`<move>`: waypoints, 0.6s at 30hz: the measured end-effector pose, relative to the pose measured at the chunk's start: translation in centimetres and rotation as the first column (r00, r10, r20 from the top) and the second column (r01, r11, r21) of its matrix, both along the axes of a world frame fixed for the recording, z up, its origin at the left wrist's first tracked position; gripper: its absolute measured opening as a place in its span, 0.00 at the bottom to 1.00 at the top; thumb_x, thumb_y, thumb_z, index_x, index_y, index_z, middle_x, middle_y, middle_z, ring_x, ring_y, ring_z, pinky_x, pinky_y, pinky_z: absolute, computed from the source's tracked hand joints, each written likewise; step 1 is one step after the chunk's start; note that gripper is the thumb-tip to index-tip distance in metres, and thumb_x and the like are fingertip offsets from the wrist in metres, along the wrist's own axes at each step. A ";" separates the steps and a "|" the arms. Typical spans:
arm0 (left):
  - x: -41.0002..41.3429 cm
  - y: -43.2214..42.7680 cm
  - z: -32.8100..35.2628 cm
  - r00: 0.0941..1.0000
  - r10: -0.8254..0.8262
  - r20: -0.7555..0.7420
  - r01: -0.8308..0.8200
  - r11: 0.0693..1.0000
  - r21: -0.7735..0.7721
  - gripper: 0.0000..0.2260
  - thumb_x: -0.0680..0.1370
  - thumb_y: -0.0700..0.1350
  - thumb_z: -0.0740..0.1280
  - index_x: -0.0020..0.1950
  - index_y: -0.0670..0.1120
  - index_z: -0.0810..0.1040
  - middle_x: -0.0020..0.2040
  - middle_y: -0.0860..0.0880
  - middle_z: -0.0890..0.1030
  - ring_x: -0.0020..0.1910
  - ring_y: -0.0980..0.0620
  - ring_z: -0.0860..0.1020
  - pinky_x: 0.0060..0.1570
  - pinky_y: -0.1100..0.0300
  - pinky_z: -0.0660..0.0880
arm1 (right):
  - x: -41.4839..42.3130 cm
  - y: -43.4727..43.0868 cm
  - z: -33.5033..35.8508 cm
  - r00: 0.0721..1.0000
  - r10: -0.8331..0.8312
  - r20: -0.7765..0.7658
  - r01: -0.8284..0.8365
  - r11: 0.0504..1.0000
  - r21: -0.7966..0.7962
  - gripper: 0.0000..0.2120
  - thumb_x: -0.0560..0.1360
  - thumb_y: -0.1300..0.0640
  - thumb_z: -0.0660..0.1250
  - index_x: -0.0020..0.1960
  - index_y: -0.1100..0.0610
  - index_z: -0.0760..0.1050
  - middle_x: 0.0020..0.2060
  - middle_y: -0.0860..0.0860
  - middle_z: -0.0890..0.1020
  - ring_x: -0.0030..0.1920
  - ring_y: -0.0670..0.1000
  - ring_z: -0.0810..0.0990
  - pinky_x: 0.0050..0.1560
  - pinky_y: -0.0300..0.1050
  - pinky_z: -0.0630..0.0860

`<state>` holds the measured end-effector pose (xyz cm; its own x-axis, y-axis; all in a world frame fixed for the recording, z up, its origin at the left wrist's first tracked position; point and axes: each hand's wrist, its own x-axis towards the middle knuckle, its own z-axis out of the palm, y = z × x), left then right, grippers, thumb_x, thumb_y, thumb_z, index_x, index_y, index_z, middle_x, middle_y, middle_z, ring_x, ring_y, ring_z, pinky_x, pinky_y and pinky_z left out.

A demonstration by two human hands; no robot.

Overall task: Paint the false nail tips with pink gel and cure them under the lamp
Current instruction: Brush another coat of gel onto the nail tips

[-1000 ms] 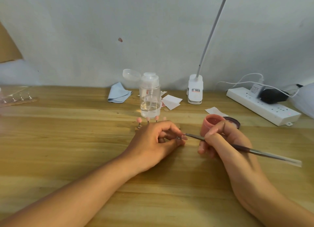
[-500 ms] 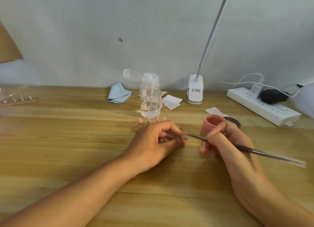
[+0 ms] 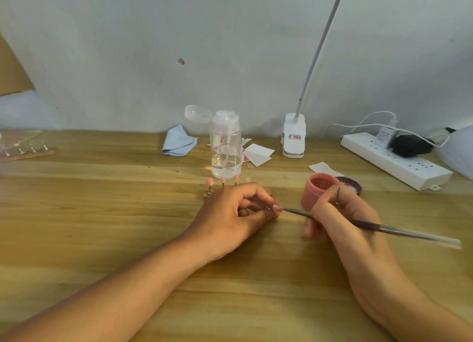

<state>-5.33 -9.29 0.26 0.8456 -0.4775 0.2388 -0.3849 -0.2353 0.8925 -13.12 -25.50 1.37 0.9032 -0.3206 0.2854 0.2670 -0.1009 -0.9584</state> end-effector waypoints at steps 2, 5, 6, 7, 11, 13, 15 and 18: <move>0.0 0.0 0.0 1.000 -0.002 -0.009 0.002 1.000 0.004 0.06 0.76 0.40 0.73 0.44 0.51 0.82 0.44 0.57 0.86 0.43 0.65 0.82 0.38 0.74 0.68 | 0.1 -0.2 0.0 0.999 -0.046 0.019 0.045 0.998 0.034 0.11 0.73 0.63 0.63 0.34 0.61 0.66 0.23 0.50 0.72 0.30 0.49 0.70 0.41 0.46 0.68; -0.1 0.0 0.1 1.000 -0.004 -0.011 0.004 1.000 -0.008 0.06 0.76 0.39 0.73 0.44 0.50 0.82 0.44 0.56 0.86 0.41 0.66 0.81 0.37 0.75 0.67 | 0.1 -0.3 -0.1 0.998 -0.056 0.020 0.054 0.996 0.066 0.15 0.76 0.66 0.61 0.32 0.59 0.65 0.22 0.49 0.70 0.29 0.48 0.68 0.48 0.54 0.69; -0.1 0.0 0.1 1.000 -0.007 -0.014 0.006 1.000 -0.015 0.06 0.76 0.39 0.73 0.43 0.50 0.82 0.44 0.55 0.86 0.40 0.67 0.80 0.36 0.76 0.67 | 0.0 -0.2 -0.1 0.999 -0.049 0.020 0.048 0.997 0.057 0.14 0.77 0.66 0.60 0.33 0.60 0.65 0.23 0.49 0.70 0.29 0.49 0.68 0.48 0.55 0.69; -0.1 0.0 0.1 1.000 -0.009 -0.015 0.009 1.000 -0.019 0.06 0.76 0.39 0.73 0.43 0.50 0.82 0.44 0.54 0.87 0.39 0.67 0.80 0.36 0.76 0.67 | 0.0 -0.2 -0.1 0.999 -0.041 0.022 0.040 0.998 0.046 0.14 0.77 0.66 0.60 0.33 0.59 0.65 0.23 0.49 0.70 0.30 0.50 0.68 0.49 0.56 0.69; -0.2 0.0 0.2 1.000 -0.007 -0.010 0.007 1.000 -0.013 0.04 0.76 0.40 0.73 0.44 0.49 0.82 0.44 0.53 0.87 0.37 0.67 0.79 0.35 0.75 0.66 | 0.0 -0.1 0.0 0.999 -0.026 0.034 0.025 0.999 0.040 0.15 0.77 0.67 0.60 0.32 0.59 0.66 0.23 0.50 0.71 0.30 0.50 0.69 0.46 0.51 0.68; -0.3 0.0 0.3 1.000 -0.009 -0.010 0.009 1.000 -0.009 0.03 0.76 0.40 0.73 0.45 0.48 0.82 0.44 0.53 0.87 0.37 0.65 0.80 0.36 0.71 0.69 | -0.1 0.0 0.1 1.000 0.007 0.022 -0.008 0.999 0.033 0.13 0.76 0.69 0.60 0.34 0.60 0.67 0.24 0.52 0.75 0.31 0.49 0.71 0.40 0.45 0.68; -0.4 0.0 0.3 1.000 -0.005 -0.015 0.005 1.000 -0.001 0.04 0.76 0.41 0.73 0.45 0.50 0.82 0.44 0.54 0.87 0.41 0.56 0.83 0.43 0.60 0.74 | -0.1 0.1 0.2 0.999 0.038 0.008 -0.038 0.999 0.023 0.10 0.75 0.69 0.61 0.36 0.61 0.68 0.26 0.54 0.78 0.32 0.51 0.73 0.36 0.43 0.68; -0.3 0.0 0.3 1.000 -0.008 0.000 0.008 1.000 -0.004 0.03 0.76 0.40 0.73 0.46 0.48 0.83 0.44 0.53 0.87 0.34 0.61 0.79 0.36 0.70 0.69 | 0.0 0.1 0.1 1.000 0.021 0.004 -0.021 1.000 0.022 0.08 0.74 0.69 0.61 0.37 0.64 0.68 0.26 0.54 0.78 0.32 0.50 0.73 0.36 0.42 0.68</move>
<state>-5.67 -9.30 0.59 0.8415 -0.4836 0.2410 -0.3870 -0.2282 0.8934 -13.16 -25.39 1.52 0.9087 -0.3078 0.2819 0.2724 -0.0744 -0.9593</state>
